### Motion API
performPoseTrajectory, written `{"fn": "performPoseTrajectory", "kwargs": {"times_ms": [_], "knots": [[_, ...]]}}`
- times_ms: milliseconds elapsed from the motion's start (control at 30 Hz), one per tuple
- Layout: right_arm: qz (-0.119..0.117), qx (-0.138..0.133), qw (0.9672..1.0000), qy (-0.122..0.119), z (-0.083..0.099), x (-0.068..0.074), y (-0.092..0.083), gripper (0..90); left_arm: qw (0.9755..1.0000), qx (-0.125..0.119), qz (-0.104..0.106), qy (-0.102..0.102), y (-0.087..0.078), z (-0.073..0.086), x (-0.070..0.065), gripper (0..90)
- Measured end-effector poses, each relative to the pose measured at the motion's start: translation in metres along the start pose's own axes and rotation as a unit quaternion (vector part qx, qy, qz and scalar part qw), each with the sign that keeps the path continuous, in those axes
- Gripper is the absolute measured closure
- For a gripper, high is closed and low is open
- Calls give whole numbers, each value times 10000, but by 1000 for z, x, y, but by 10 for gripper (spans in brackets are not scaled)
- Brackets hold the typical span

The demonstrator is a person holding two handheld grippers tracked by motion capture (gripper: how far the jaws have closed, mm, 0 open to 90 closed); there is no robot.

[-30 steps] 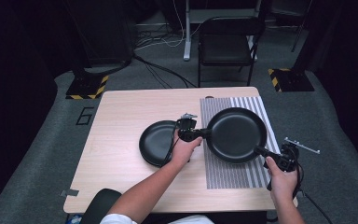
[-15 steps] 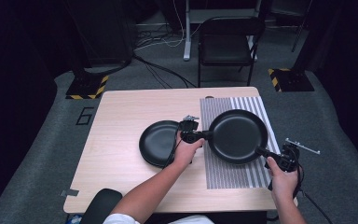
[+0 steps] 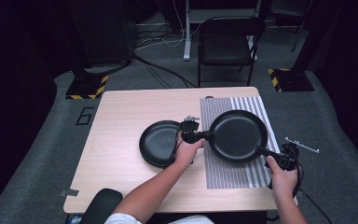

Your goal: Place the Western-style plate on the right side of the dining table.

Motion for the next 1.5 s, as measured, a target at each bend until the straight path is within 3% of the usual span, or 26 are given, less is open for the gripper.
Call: {"fn": "performPoseTrajectory", "kwargs": {"times_ms": [200,233,667,967,1200,1300,1500], "knots": [[38,68,10000,50,3,-5,1,759,10000,50,-32,-26,6,4,3,740],[39,69,10000,14,4,-6,1,759,9999,67,-14,-159,9,5,3,740],[105,154,9997,155,2,-15,14,764,9996,52,-100,-263,21,5,12,740],[152,180,9996,173,1,-20,24,767,9988,84,-202,-444,29,6,19,739],[138,130,9993,313,-4,-24,28,773,9984,49,-311,-473,32,3,18,737],[133,107,9992,349,-5,-25,29,778,9985,54,-375,-397,33,1,19,736],[120,109,9994,313,-6,-29,33,780,9977,35,-458,-489,37,1,19,736]]}}
Point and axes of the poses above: each handheld gripper's, and its own axes: y roughly forward along the jaws, z roughly out of its underside, x roughly to its left, the point moved 7 cm from there along y, roughly forward along the jaws, and after that the axes turned 13 degrees about -y, right-handed, at the moved point
